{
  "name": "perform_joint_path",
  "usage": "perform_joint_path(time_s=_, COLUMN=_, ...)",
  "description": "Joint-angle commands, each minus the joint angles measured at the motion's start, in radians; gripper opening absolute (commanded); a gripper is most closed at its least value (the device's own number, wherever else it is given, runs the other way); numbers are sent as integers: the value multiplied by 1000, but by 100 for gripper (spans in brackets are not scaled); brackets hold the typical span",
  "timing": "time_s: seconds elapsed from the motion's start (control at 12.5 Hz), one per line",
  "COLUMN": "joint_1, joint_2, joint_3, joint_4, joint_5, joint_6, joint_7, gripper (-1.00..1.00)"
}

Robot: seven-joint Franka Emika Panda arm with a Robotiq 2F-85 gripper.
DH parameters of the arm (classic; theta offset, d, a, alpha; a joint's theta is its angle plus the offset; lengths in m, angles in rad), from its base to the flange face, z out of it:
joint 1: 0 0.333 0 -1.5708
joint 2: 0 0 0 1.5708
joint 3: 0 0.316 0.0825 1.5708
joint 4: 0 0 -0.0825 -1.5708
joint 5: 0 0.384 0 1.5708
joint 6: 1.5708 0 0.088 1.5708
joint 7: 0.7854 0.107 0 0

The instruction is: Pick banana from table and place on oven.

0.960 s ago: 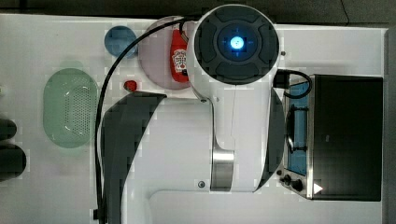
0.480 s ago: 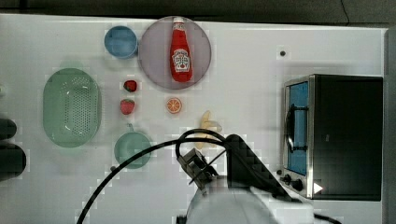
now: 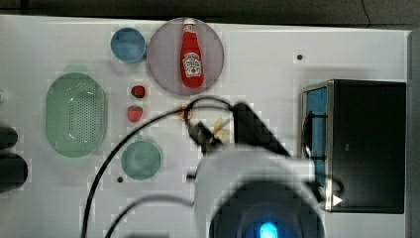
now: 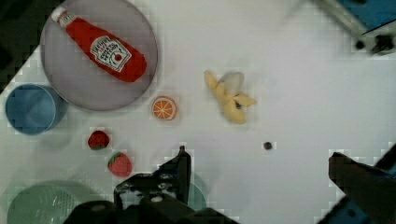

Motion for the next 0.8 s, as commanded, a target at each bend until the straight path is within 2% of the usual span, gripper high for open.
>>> perform_joint_path(time_s=0.08, joint_1=-22, joint_2=159, joint_3=1, joint_4=-94, joint_5=-30, joint_6=81, joint_7=33, gripper=100)
perform_joint_path(time_s=0.48, joint_1=-22, joint_2=363, joint_3=1, joint_4=-161, joint_5=-30, joint_6=348, joint_7=33, gripper=100)
perform_joint_path(time_s=0.8, joint_1=-22, joint_2=476, joint_3=-1, joint_4=-252, joint_5=-30, joint_6=606, joint_7=33, gripper=100)
